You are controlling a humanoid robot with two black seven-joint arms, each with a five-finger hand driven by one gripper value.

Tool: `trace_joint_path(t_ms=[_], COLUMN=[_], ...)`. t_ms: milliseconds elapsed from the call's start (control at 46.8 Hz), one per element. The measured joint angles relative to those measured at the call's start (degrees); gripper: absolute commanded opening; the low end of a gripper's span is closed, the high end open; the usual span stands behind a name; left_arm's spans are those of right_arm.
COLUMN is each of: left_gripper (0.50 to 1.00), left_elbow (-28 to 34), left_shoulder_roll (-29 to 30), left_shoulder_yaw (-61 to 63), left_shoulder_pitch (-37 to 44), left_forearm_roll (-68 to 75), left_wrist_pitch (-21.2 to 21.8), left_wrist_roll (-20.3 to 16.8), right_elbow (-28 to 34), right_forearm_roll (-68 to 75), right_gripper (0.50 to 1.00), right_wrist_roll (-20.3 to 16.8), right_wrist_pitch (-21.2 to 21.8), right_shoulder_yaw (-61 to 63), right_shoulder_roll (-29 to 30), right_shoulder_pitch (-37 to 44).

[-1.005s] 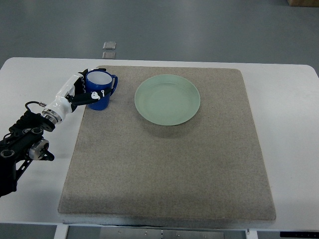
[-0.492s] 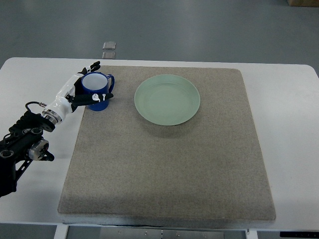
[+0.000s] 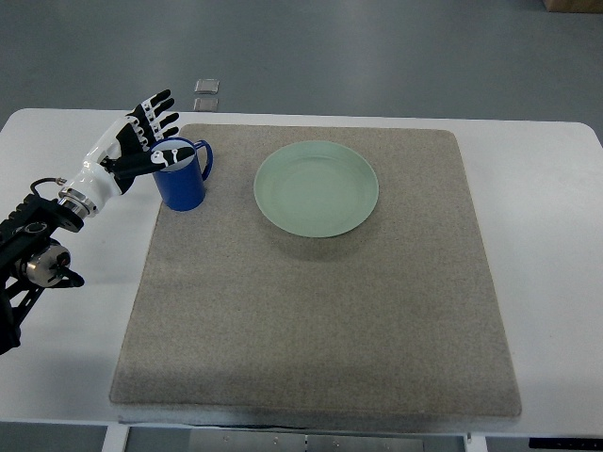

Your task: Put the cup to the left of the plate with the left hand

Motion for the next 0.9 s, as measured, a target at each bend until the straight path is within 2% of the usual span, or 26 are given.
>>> trace_joint_path(t_ms=[171,278,620,727,898], left_gripper=[0.999,1.0,1.0,1.0,1.0], left_elbow=[-0.6,-0.8,0.2,1.7,5.7], left_shoulder_roll=[2.8,3.5,7.3,9.3,9.9], left_shoulder_yaw=[-0.6,-3.0,-4.9,-4.6,-4.9], left_shoulder_pitch=[-1.6,-2.9,-9.3,-11.3,-12.8], left_forearm_roll=[-5.6,-8.3,-22.1,-26.2,-34.7], left_wrist_pitch=[-8.0,-11.6,-16.1,-18.0,-18.2], left_wrist_roll=[2.7,7.5,23.3,29.2,35.7], right_elbow=[0.0,0.0,0.0,0.0,0.0], right_forearm_roll=[0.0,0.0,0.0,0.0,0.0], right_gripper=[0.932,0.932,0.932,0.932,0.932], right_wrist_roll=[0.0,0.0,0.0,0.0,0.0], right_wrist_pitch=[0.0,0.0,0.0,0.0,0.0], right_shoulder_yaw=[0.0,0.0,0.0,0.0,0.0], right_shoulder_roll=[0.0,0.0,0.0,0.0,0.0], right_shoulder_pitch=[0.1,0.0,0.0,0.0,0.0])
